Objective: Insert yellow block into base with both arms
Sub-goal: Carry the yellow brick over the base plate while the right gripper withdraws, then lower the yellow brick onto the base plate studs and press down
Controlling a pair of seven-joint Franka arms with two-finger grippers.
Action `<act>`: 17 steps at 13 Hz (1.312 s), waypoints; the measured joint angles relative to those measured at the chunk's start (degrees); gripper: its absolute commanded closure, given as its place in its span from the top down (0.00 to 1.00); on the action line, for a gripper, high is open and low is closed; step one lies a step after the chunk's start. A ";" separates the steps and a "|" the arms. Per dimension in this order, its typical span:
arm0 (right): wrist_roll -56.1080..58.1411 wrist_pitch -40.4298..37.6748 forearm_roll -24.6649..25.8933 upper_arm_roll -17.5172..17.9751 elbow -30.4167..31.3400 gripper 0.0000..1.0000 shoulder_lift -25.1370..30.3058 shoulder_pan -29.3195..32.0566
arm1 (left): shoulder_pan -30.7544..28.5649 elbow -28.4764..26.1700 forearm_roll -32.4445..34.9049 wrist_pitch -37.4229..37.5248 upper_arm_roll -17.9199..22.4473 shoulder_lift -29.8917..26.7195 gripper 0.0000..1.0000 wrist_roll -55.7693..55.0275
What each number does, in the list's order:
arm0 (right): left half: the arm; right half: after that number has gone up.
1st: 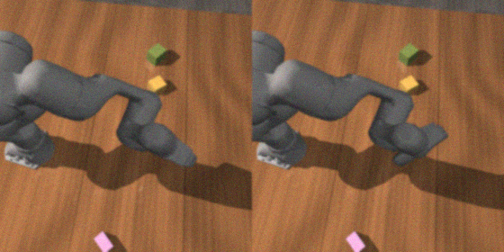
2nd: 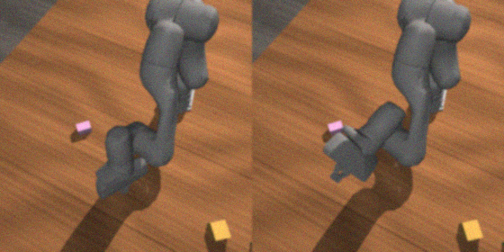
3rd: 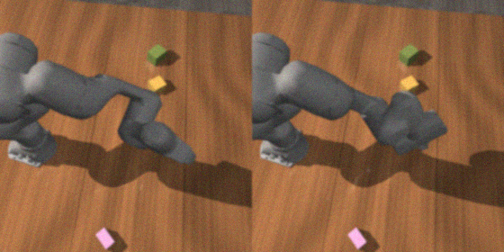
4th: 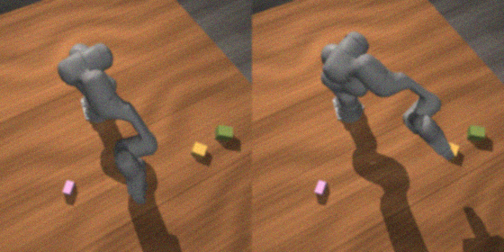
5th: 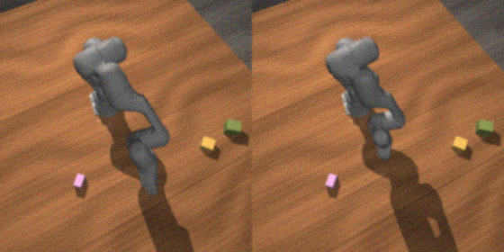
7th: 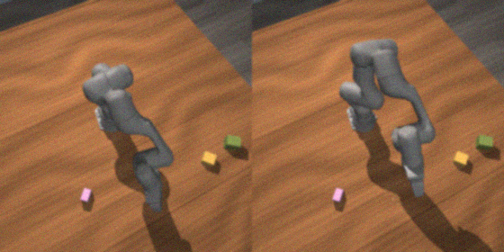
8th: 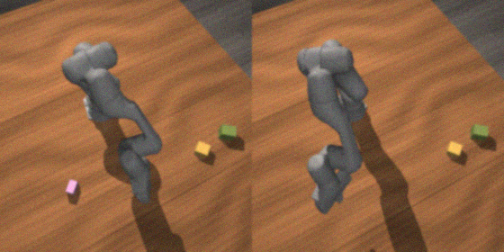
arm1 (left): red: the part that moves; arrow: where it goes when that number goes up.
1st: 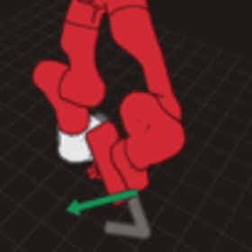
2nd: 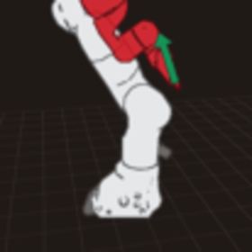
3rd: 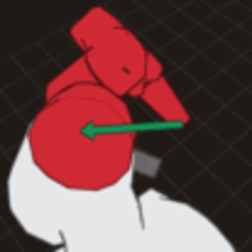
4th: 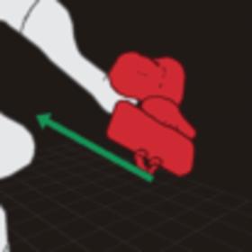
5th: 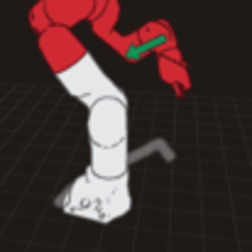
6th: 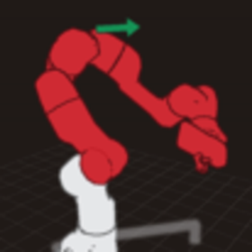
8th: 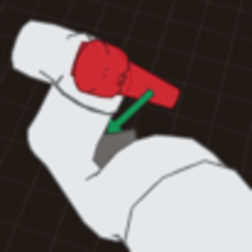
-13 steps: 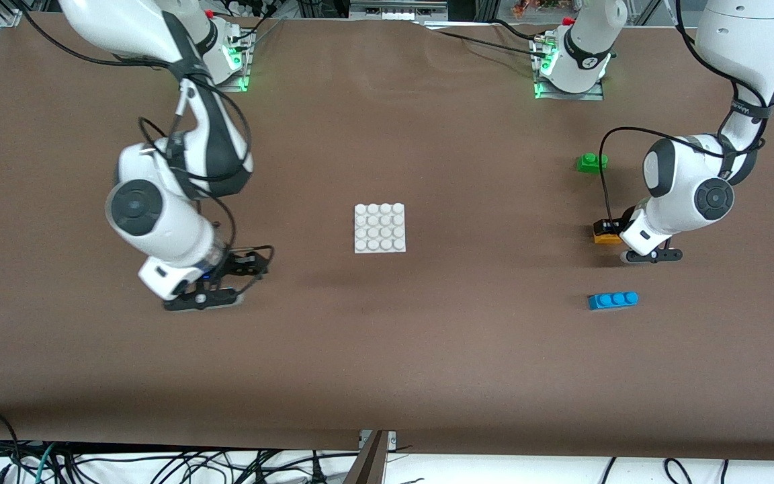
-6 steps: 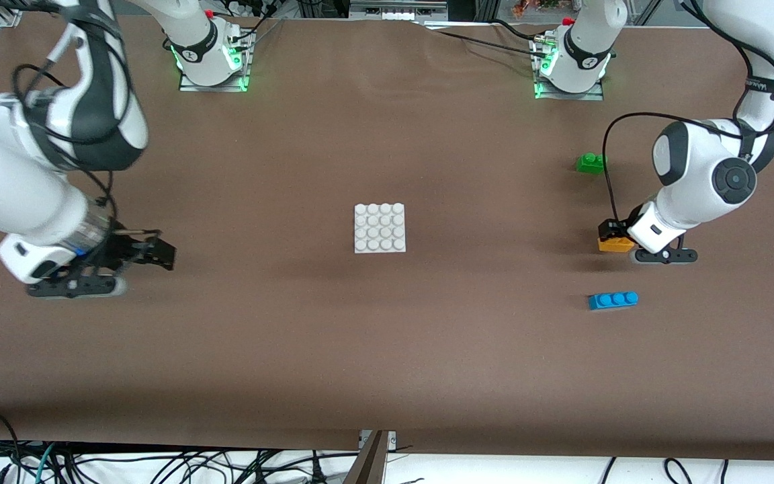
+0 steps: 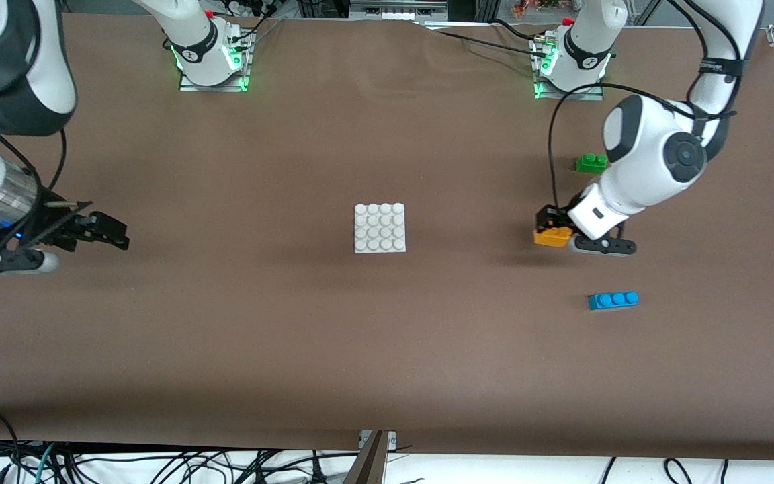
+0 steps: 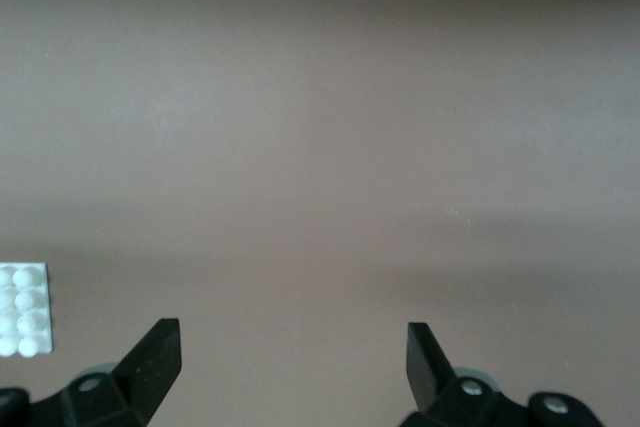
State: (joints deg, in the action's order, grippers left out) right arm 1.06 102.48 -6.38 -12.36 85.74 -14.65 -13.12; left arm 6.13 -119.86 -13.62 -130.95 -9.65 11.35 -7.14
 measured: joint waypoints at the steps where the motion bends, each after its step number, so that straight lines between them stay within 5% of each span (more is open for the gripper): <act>1: 0.00 -0.64 0.09 0.09 0.46 1.00 0.95 0.57 | 2.01 1.04 -0.02 0.06 -1.35 0.45 0.00 -3.94; 12: 3.26 -0.95 2.43 1.43 2.53 1.00 6.35 6.50 | 19.01 20.22 -0.11 -2.68 -3.27 19.94 0.00 -30.65; 17: 4.82 -0.96 4.98 2.35 3.67 1.00 8.24 8.42 | 20.31 24.37 1.13 -2.04 -5.91 21.73 0.00 -38.81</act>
State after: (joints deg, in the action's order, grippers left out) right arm 5.88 101.53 -1.39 -10.01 89.41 -6.41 -4.70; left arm 26.44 -95.49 -12.49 -132.99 -15.56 33.08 -45.95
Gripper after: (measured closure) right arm 0.000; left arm 0.317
